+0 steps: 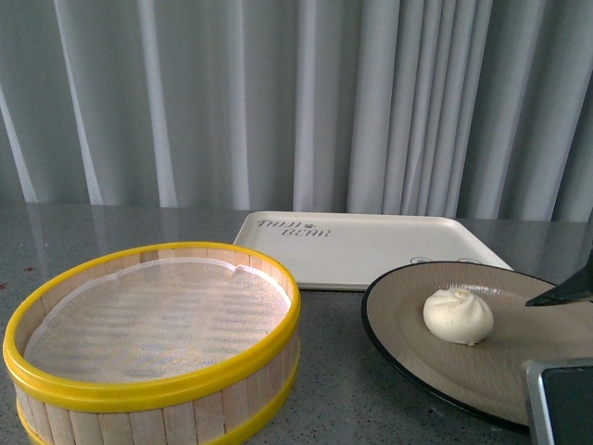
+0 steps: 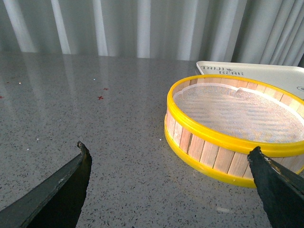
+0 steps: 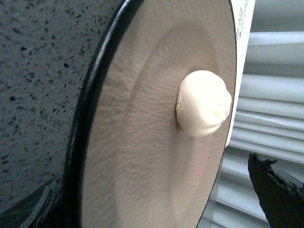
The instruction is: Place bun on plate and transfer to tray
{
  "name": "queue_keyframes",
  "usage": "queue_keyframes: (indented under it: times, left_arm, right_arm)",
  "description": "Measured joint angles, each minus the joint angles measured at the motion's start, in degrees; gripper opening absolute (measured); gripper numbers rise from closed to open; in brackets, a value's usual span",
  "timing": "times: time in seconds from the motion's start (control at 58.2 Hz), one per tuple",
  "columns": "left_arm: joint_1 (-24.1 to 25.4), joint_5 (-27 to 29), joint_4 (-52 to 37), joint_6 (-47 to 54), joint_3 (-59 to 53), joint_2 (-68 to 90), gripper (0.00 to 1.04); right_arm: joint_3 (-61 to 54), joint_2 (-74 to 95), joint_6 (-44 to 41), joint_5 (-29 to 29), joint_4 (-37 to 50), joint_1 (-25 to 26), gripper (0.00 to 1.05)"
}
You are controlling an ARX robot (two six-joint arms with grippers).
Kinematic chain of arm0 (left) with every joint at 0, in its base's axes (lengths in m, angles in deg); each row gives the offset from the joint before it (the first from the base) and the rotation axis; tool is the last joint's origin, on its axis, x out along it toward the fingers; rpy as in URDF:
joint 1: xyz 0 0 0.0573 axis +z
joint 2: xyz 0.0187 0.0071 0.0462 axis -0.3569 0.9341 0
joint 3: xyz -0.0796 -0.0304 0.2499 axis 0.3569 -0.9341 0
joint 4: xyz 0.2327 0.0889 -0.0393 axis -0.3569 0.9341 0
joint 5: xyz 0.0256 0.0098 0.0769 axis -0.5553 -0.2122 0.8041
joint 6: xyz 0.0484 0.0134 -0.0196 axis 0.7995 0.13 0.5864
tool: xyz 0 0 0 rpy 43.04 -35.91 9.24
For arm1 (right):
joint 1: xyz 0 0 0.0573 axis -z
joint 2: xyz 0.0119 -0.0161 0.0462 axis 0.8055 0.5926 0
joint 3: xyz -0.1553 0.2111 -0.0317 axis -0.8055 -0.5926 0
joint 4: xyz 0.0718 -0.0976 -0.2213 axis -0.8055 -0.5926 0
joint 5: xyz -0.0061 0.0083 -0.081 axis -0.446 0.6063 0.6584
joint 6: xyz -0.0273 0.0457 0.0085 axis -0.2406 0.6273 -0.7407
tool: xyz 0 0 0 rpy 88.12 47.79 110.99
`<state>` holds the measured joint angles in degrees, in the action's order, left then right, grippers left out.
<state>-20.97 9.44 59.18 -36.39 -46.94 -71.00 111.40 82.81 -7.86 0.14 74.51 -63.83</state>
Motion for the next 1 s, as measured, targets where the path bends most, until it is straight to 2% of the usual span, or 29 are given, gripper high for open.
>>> queue_keyframes:
  times: [0.155, 0.344, 0.55, 0.601, 0.825, 0.997]
  left_arm:
    - [0.00, 0.00, 0.00, 0.00, 0.00, 0.00, 0.98]
    - [0.00, 0.00, 0.00, 0.00, 0.00, 0.00, 0.98]
    - [0.00, 0.00, 0.00, 0.00, 0.00, 0.00, 0.98]
    - [0.00, 0.00, 0.00, 0.00, 0.00, 0.00, 0.98]
    - [0.00, 0.00, 0.00, 0.00, 0.00, 0.02, 0.98]
    - [0.00, 0.00, 0.00, 0.00, 0.00, 0.00, 0.98]
  right_arm:
    - [0.66, 1.64, 0.81, 0.42, 0.37, -1.14, 0.74]
    - [0.55, 2.54, 1.22, 1.77, 0.81, -2.29, 0.39]
    - [-0.11, 2.43, 1.05, 3.52, 2.78, -2.51, 0.06]
    - [-0.42, 2.43, 0.50, 3.85, 3.30, -2.49, 0.03]
    - [-0.39, 0.81, -1.66, 6.60, 5.79, -2.25, 0.03]
    - [3.98, 0.42, -0.59, 4.90, 2.45, -0.87, 0.03]
